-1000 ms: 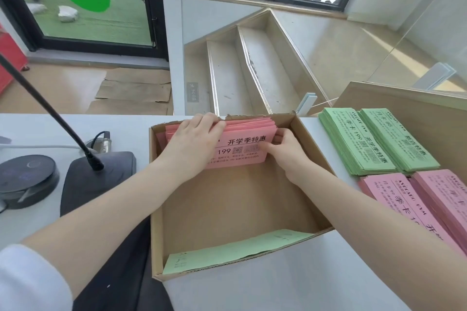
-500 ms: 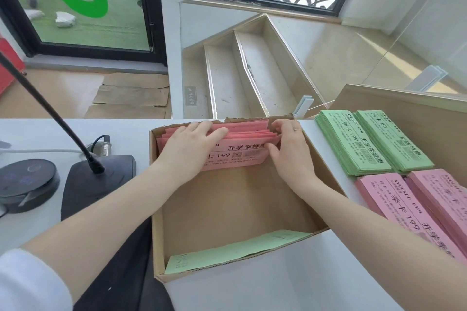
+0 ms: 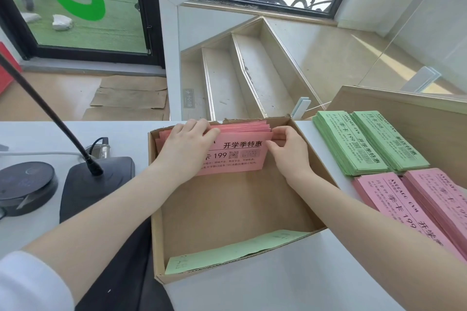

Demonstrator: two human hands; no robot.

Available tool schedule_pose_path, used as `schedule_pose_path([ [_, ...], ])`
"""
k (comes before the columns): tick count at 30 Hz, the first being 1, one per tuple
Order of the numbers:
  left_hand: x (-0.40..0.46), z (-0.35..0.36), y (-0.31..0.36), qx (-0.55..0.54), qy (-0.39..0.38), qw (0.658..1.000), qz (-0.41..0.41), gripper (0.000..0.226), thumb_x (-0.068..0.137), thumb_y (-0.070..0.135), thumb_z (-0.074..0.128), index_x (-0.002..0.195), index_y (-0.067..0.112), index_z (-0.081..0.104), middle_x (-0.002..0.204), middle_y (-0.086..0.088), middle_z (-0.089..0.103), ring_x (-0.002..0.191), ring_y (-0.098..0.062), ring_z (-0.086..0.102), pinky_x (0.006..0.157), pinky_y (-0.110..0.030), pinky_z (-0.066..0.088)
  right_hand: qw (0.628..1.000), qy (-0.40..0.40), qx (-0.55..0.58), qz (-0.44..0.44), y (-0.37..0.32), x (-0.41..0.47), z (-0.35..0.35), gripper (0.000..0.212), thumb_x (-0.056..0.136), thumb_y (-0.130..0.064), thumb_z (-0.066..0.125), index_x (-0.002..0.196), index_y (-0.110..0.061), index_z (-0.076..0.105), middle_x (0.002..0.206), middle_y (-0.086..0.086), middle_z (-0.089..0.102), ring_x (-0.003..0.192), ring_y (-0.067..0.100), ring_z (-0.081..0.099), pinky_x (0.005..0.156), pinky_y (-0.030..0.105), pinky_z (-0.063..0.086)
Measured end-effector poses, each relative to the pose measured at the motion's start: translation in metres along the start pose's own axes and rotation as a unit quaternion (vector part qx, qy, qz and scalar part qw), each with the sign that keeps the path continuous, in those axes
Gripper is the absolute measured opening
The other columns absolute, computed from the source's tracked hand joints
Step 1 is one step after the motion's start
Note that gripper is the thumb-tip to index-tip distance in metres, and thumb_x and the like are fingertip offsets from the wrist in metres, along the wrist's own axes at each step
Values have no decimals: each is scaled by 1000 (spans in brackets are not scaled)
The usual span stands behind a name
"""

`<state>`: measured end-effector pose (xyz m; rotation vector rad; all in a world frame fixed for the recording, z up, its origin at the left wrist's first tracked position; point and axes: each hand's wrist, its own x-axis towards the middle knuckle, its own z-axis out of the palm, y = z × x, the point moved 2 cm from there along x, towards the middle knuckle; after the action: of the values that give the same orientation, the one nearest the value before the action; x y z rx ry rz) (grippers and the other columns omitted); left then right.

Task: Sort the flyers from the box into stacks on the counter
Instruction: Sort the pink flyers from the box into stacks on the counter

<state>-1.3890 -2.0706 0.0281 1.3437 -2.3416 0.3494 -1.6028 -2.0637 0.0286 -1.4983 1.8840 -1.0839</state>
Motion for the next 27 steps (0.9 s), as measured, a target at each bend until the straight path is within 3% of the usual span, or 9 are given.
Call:
schedule_pose_path([
  [4, 1, 1, 0, -2, -4, 1000, -4, 59, 40, -6, 82, 95, 10, 67, 81, -7, 61, 69, -29, 60, 61, -32, 47, 999, -40, -14, 6, 1, -4, 0, 10, 82, -12, 65, 89, -18, 62, 79, -7, 60, 71, 6, 53, 60, 17, 40],
  [8, 2, -3, 3, -34, -3, 999, 0, 49, 51, 4, 84, 96, 7, 67, 85, -11, 62, 73, -32, 60, 63, -38, 49, 987, -146, 10, 62, 3, -9, 9, 8, 80, -7, 66, 82, -14, 68, 90, 2, 69, 82, 14, 61, 70, 30, 50],
  [12, 3, -10, 1, -65, -1, 998, 9, 37, 56, 13, 84, 89, 8, 68, 92, -11, 65, 85, -34, 63, 70, -42, 51, 973, -153, 169, 46, -9, -14, -1, 11, 77, 6, 67, 78, -4, 64, 73, 2, 70, 68, 10, 67, 61, 22, 51],
  [15, -1, -20, 0, -114, 8, 993, 22, 26, 65, 14, 80, 84, 7, 63, 76, -6, 66, 67, -29, 64, 55, -33, 48, 957, -136, 257, 12, -20, -20, -19, 17, 76, 10, 64, 77, -6, 63, 71, 1, 71, 67, 13, 68, 59, 23, 53],
  [17, -8, -35, 3, -123, 18, 992, 7, 16, 74, 23, 68, 83, 10, 62, 70, -1, 65, 57, -26, 62, 44, -27, 42, 949, -128, 287, -9, -22, -26, -33, 17, 76, 9, 65, 77, -8, 63, 71, 2, 71, 69, 15, 68, 62, 27, 55],
  [20, -25, -64, 10, -167, 54, 983, -57, 26, 78, 38, 49, 83, 16, 63, 74, 4, 67, 63, -23, 63, 49, -29, 48, 934, -127, 332, -41, -23, -39, -57, 18, 63, -14, 81, 76, -17, 69, 84, 13, 69, 84, 30, 64, 80, 47, 55],
  [23, -45, -103, 30, -323, 95, 930, -145, 11, 77, 25, 72, 84, 28, 64, 75, 18, 66, 72, 0, 58, 71, -14, 48, 911, -168, 368, -85, -29, -60, -86, 40, 47, -40, 88, 78, -22, 72, 83, 4, 72, 82, 24, 67, 74, 39, 57],
  [24, -53, -114, 41, -382, 108, 902, -173, 24, 75, 18, 74, 80, 38, 61, 75, 19, 67, 74, 2, 59, 71, -9, 47, 904, -185, 372, -104, -32, -69, -96, 40, 46, -43, 87, 78, -23, 73, 80, 0, 72, 79, 19, 69, 71, 34, 57],
  [27, -73, -135, 81, -576, 111, 779, -221, 45, 77, 3, 68, 74, 46, 56, 81, 11, 70, 81, -9, 68, 68, -25, 57, 895, -201, 376, -131, -30, -99, -125, 40, 46, -47, 87, 77, -25, 74, 77, -3, 73, 76, 14, 69, 68, 29, 56],
])
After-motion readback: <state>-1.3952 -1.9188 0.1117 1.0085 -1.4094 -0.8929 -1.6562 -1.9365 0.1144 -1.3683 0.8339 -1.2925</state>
